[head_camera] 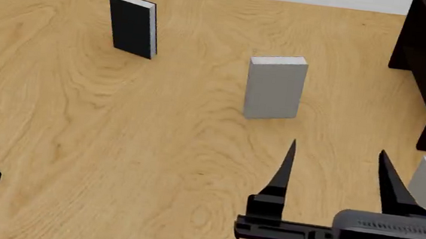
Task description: Pick up the book on the right and place it on the cabinet shelf.
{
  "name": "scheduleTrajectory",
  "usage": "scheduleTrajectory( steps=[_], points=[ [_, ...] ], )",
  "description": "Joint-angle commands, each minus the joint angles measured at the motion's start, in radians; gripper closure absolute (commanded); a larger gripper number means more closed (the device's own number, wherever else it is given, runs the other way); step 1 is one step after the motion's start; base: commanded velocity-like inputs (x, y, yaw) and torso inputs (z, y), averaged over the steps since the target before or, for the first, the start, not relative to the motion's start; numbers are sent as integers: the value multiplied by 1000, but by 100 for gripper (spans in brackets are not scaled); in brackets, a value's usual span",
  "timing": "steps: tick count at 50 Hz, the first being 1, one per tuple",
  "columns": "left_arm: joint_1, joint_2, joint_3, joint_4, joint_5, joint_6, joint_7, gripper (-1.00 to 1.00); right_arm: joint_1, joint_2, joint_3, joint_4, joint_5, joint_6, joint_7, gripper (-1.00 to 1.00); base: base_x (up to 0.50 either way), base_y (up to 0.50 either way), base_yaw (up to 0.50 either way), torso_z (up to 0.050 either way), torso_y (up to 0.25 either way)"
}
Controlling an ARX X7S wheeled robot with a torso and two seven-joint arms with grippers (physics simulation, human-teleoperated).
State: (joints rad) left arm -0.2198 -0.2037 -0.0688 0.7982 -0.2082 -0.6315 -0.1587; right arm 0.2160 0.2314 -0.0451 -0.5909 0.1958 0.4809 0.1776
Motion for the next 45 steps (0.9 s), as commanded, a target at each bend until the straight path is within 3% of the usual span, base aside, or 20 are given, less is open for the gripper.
scheduleTrajectory(
  steps=[1, 3, 7, 13, 27, 45],
  points=[
    [-206, -128, -170, 249, -307, -353, -146, -100, 160, 71, 84, -204, 84, 269, 16, -100, 0, 0, 0, 0, 0],
    [-231, -285, -139, 249, -503, -324, -351, -100, 187, 81, 100, -229, 98, 312, 22, -100, 0, 0, 0, 0, 0],
    [-280, -518, -84, 248, -767, -215, -629, -100, 239, 99, 146, -286, 132, 387, 30, -100, 0, 0, 0, 0, 0],
    [-299, -700, 6, 247, -850, -63, -786, -100, 304, 113, 201, -350, 182, 483, 40, -100, 0, 0, 0, 0, 0],
    [-312, -832, 62, 245, -887, 57, -876, -100, 344, 111, 228, -388, 221, 546, 63, -100, 0, -84, 0, 0, 0],
    [-319, -851, 94, 228, -865, 90, -886, -100, 348, 114, 216, -383, 239, 543, 75, -100, 15, -277, 0, 0, 0]
  ],
)
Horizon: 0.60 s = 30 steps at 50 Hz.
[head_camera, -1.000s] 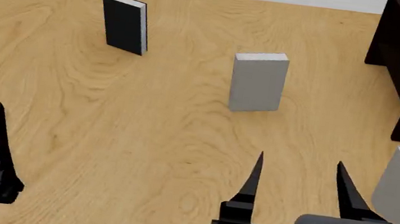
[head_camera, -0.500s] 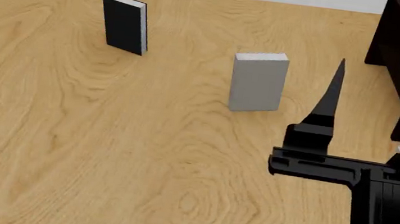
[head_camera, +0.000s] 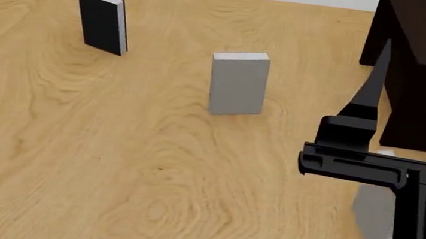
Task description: Pick up the book on the right and place it on the cabinet shelf.
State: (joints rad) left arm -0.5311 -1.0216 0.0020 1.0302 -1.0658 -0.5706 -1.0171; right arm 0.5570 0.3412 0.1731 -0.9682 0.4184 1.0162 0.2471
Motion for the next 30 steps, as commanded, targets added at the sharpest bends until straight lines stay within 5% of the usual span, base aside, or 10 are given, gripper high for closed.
scheduleTrajectory(
  steps=[1, 30],
  points=[
    [-6, -34, 24, -5, -7, 31, -29, -100, 6, 6, -3, -6, 16, 6, 6, -100, 203, -195, 0, 0, 0],
    [5, -70, 21, -9, -9, 76, -42, -100, 4, 18, -23, -1, 54, 6, 28, -100, 332, -196, 0, 0, 0]
  ],
)
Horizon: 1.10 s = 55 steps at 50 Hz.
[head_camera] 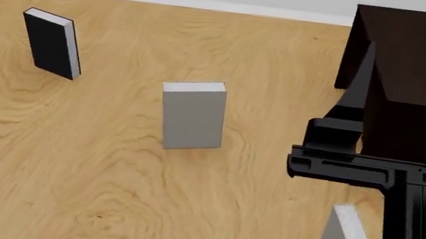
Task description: Pick up the book on the right and place it on the cabinet shelf.
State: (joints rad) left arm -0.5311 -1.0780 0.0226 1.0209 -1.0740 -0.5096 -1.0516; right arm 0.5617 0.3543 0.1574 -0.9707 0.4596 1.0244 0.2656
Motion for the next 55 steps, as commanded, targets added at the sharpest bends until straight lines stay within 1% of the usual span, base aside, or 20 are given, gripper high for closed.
scheduleTrajectory(
  steps=[1, 10, 24, 44, 46, 48, 50, 52, 53, 55],
  points=[
    [7, -14, 1, 0, 0, 17, -9, -100, -2, 6, -8, 1, 15, -2, 10, -100, 344, -192, 0, 0, 0],
    [25, -26, -4, 0, 6, 32, -14, -100, -7, 20, -22, -1, 23, -8, 19, -100, 425, -128, 0, 0, 2],
    [46, -44, -8, 3, 7, 55, -26, -100, -7, 31, -42, 0, 38, -18, 40, -100, 489, 14, 0, 0, 1],
    [37, -53, 10, -2, 9, 72, -29, -100, -10, 45, -46, 18, 56, -25, 73, -100, 500, 44, 0, 0, 2],
    [40, -59, 5, 0, 4, 75, -33, -100, 5, 31, -4, 14, 115, 11, 62, -100, -41, 0, 0, 0, 6],
    [41, -69, -3, 2, -5, 80, -37, -100, 21, 52, -18, 9, 108, 26, 65, -100, 7, 0, 0, 0, 0],
    [38, -78, -8, 4, -13, 83, -42, -100, 51, 57, 4, 10, 152, 73, 59, -100, 0, 0, 0, 0, 0],
    [30, -89, -14, 8, -26, 86, -47, -100, 108, 81, 15, 18, 201, 151, 49, -100, 0, 0, 0, 0, 0],
    [29, -94, -16, 9, -29, 89, -48, -100, 123, 92, 12, 21, 209, 164, 43, -100, 0, 0, 0, 0, 0],
    [33, -111, -32, 12, -43, 98, -54, -100, 207, 126, 19, 44, 273, 258, 18, -100, 0, 0, 0, 0, 0]
  ],
)
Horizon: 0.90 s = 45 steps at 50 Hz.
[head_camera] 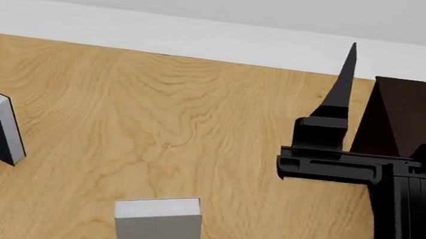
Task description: Pick up the book on the right and place it on the cabinet shelf.
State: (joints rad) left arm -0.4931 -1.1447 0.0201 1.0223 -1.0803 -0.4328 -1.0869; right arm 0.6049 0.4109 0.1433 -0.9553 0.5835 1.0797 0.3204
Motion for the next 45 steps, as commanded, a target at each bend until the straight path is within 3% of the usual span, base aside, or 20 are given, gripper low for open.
scheduleTrajectory(
  steps=[1, 5, 8, 11, 13, 18, 20, 29, 39, 45],
  points=[
    [0, -56, -42, 14, -44, 29, -23, -100, 224, 68, 61, 47, 212, 286, -49, -100, 0, 0, 0, 0, 0],
    [19, -88, -66, 20, -58, 57, -35, -100, 431, 104, 42, 135, 343, 486, -67, -100, 0, 0, 0, 0, 0],
    [34, -102, -71, 18, -54, 79, -40, -100, 547, 200, -21, 325, 717, 489, 217, -100, 0, 0, 0, 0, 0],
    [59, -122, -91, 19, -58, 103, -47, -100, 644, 304, -194, 566, 1148, 419, 559, -100, 0, 0, 0, 0, 0],
    [97, -132, -116, 19, -52, 121, -51, -100, 746, 337, -310, 658, 1330, 406, 684, -100, 0, 0, 0, 0, 0],
    [135, -146, -132, 18, -45, 151, -55, -100, 847, 379, -446, 761, 1492, 357, 806, -100, 0, 0, 0, 0, 0],
    [151, -157, -147, 19, -48, 165, -59, -100, 896, 422, -592, 815, 1659, 324, 902, -100, 0, 0, 0, 0, 0],
    [278, -147, -206, 15, -2, 212, -48, -100, 993, 500, -898, 845, 1964, 286, 1052, -100, 0, 0, 0, 0, 0],
    [438, -105, -336, 0, 32, 224, -11, -100, 905, 625, -1006, 746, 2087, 218, 1083, -100, 0, 0, 0, 0, 0],
    [437, -104, -328, -6, 39, 229, -9, -100, 876, 675, -1015, 698, 2090, 200, 1082, -100, 0, 0, 0, 0, 0]
  ],
)
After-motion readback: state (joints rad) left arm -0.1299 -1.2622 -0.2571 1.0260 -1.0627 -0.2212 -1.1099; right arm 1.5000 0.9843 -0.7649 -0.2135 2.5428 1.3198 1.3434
